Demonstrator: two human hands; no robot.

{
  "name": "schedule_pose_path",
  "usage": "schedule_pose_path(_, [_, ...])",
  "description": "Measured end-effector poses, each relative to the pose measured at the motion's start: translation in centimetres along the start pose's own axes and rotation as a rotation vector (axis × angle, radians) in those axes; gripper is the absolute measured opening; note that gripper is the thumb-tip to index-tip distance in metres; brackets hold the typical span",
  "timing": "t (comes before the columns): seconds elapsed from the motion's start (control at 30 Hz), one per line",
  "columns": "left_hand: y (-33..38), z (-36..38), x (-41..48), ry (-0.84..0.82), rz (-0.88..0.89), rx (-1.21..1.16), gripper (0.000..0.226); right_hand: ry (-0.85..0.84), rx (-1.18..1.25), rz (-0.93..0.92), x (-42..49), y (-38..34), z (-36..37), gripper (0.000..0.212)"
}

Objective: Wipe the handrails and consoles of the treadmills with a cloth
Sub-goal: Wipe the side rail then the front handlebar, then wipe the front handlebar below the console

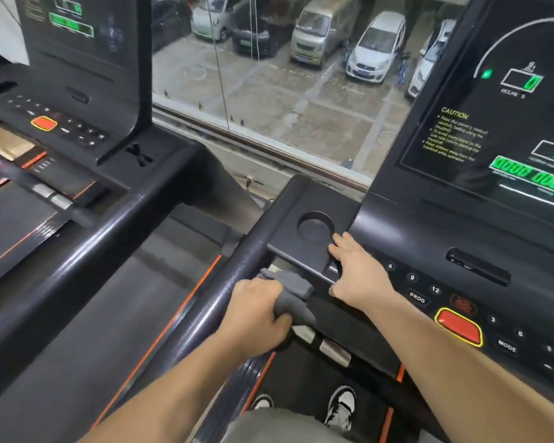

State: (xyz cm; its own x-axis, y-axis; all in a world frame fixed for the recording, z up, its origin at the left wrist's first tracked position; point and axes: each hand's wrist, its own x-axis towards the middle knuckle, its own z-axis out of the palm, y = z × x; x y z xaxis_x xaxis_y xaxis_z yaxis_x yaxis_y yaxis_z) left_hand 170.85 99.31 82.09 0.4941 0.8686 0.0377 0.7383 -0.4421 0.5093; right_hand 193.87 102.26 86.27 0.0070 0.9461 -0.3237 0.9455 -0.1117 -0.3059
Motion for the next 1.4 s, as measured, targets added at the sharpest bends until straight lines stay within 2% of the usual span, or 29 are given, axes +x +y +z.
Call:
schedule_pose_path(0.1, [0.8, 0.6, -1.4, -0.020, -0.028, -0.088, 0.014, 0.066, -0.003, -0.004, -0.8, -1.4, 0.7, 0.066])
schedule_pose_path(0.23, [0.0, -2.6, -1.5, -0.032, -0.101, -0.013, 0.024, 0.153, 0.075, -0.033, -3.1, -3.6, 2.4, 0.045])
schedule_pose_path(0.33, [-1.1, -7.5, -0.7, 0.188, -0.191, 0.015, 0.023, 0.170, 0.148, -0.052, -4.0, -4.5, 3.5, 0.046])
schedule_pose_path(0.4, [-2.0, -9.7, -0.3, 0.365, -0.245, 0.045, 0.021, 0.185, 0.208, -0.037, -4.1, -5.4, 4.0, 0.039])
schedule_pose_path(0.43, [-2.5, -10.1, -0.4, 0.397, -0.257, 0.066, 0.021, 0.180, 0.216, -0.023, -4.3, -6.0, 4.1, 0.034])
schedule_pose_path(0.47, [-3.1, -9.9, -0.8, 0.371, -0.251, 0.104, 0.023, 0.176, 0.207, -0.011, -4.4, -6.5, 4.2, 0.029])
schedule_pose_path(0.57, [-4.8, -7.0, -3.4, 0.124, -0.266, 0.111, 0.025, 0.195, 0.172, -0.015, -5.0, -7.4, 4.5, 0.024])
schedule_pose_path(0.63, [-6.0, -6.0, -5.1, 0.102, -0.312, 0.068, 0.032, 0.205, 0.177, -0.017, -5.5, -7.8, 4.6, 0.026])
schedule_pose_path(0.73, [-5.9, -6.0, -7.1, 0.061, -0.275, 0.171, 0.032, 0.190, 0.239, 0.016, -6.9, -7.3, 5.2, 0.031])
schedule_pose_path(0.8, [-4.6, -5.8, -7.7, 0.020, -0.294, 0.086, 0.028, 0.176, 0.293, 0.067, -8.2, -6.2, 5.6, 0.036])
schedule_pose_path(0.83, [-3.5, -5.7, -7.6, 0.028, -0.321, -0.029, 0.025, 0.173, 0.311, 0.091, -8.8, -5.3, 5.7, 0.038])
schedule_pose_path(0.9, [-1.5, -4.8, -6.8, 0.145, -0.339, -0.222, 0.020, 0.161, 0.333, 0.127, -10.0, -3.5, 5.6, 0.043])
schedule_pose_path(0.97, [-0.2, -3.0, -5.4, 0.222, -0.272, -0.275, 0.024, 0.112, 0.363, 0.169, -11.3, -1.5, 5.1, 0.056])
schedule_pose_path(1.07, [1.3, 0.8, -3.7, 0.077, -0.095, -0.129, 0.035, -0.004, 0.305, 0.212, -13.9, 1.6, 4.6, 0.079])
schedule_pose_path(1.13, [1.7, 2.4, -2.7, 0.023, -0.071, 0.013, 0.038, -0.057, 0.217, 0.256, -15.9, 3.9, 4.6, 0.087])
schedule_pose_path(1.2, [3.2, 3.0, -2.4, 0.036, -0.086, 0.054, 0.035, -0.096, 0.135, 0.315, -18.1, 6.0, 4.7, 0.091])
schedule_pose_path(1.3, [8.5, 5.1, -3.4, -0.022, 0.047, 0.028, 0.034, -0.098, 0.042, 0.378, -20.5, 8.4, 4.9, 0.080])
schedule_pose_path(1.4, [14.4, 9.4, -5.3, -0.256, 0.177, -0.030, 0.052, -0.065, -0.013, 0.373, -21.4, 9.2, 5.1, 0.053])
